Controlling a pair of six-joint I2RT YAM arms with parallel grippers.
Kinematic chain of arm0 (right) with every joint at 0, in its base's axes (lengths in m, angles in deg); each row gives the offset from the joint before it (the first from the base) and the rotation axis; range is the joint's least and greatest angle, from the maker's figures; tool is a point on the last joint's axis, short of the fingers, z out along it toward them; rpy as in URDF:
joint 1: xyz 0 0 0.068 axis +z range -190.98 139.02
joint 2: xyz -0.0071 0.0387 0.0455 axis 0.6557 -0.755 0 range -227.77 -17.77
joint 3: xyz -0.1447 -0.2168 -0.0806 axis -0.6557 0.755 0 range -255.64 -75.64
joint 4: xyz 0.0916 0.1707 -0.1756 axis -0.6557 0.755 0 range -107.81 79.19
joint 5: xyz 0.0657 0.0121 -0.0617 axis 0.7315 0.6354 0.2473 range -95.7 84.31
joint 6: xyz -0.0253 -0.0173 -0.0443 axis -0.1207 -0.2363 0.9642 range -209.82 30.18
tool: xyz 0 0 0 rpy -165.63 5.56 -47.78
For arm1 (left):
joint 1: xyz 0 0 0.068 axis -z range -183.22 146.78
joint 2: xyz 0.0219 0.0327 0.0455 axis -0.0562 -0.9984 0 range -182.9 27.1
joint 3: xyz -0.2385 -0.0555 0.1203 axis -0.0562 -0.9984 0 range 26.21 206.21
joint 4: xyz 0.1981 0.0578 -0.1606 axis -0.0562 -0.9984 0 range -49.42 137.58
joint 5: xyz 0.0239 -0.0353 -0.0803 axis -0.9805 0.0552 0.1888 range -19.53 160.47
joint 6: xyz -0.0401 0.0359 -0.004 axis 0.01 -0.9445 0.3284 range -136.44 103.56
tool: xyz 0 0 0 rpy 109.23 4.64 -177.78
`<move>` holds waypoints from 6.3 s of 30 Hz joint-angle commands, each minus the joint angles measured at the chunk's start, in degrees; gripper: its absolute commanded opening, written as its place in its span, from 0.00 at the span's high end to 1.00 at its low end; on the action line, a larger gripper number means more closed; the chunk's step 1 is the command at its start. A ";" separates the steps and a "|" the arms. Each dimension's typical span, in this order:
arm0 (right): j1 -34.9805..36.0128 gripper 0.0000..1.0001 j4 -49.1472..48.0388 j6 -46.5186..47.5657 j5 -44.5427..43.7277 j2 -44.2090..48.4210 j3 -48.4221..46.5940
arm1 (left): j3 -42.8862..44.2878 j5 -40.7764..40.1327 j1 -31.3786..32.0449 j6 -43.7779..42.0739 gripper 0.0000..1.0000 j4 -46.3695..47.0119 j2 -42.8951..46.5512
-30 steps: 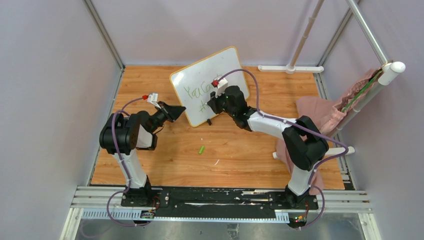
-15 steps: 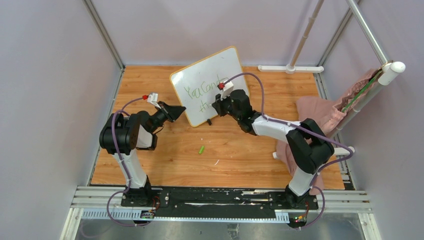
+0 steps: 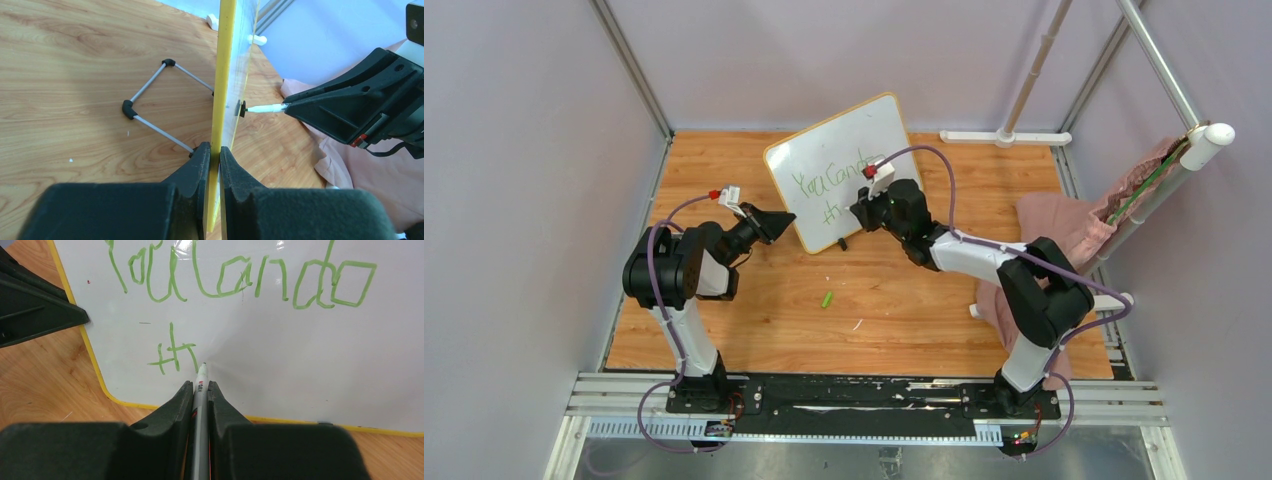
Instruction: Write a sentence on the whiteboard
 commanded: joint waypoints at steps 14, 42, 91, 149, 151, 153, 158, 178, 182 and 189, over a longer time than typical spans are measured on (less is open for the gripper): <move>-1.12 1.00 0.17 -0.38 -0.30 -1.91 -4.66 | 0.40 -0.15 0.77 -0.83 1.00 1.31 -1.48; -1.12 1.00 1.80 -0.98 -0.55 -3.23 -3.76 | 0.46 -0.13 0.83 -0.83 1.00 1.29 -1.57; -1.26 1.00 -0.06 -3.34 2.02 -0.99 -5.99 | 0.46 -0.22 0.79 -0.83 1.00 1.36 -1.55; -1.65 1.00 -1.81 -4.25 1.53 3.38 -1.62 | 0.63 -0.04 0.88 -0.83 1.00 1.31 -1.55; -1.72 1.00 -1.44 -3.94 1.12 3.44 -1.54 | 0.63 -0.04 0.95 -0.83 1.00 1.34 -1.57; -1.87 1.00 -0.40 -3.55 0.53 2.96 -1.96 | 0.55 -0.04 1.00 -0.83 1.00 1.29 -1.57; -2.47 1.00 1.31 -3.08 -1.27 1.89 -2.60 | 0.58 -0.11 0.95 -0.83 1.00 1.33 -1.57; -3.18 1.00 3.12 -2.60 -4.09 -0.95 -5.01 | 0.68 0.05 0.94 -0.83 1.00 1.28 -1.66; -3.17 1.00 2.22 -2.71 -4.20 -0.65 -4.83 | 0.64 0.05 0.94 -0.83 1.00 1.28 -1.66; -3.23 1.00 2.43 -2.65 -4.35 -1.04 -5.38 | 0.63 0.05 1.00 -0.79 1.00 1.31 -1.63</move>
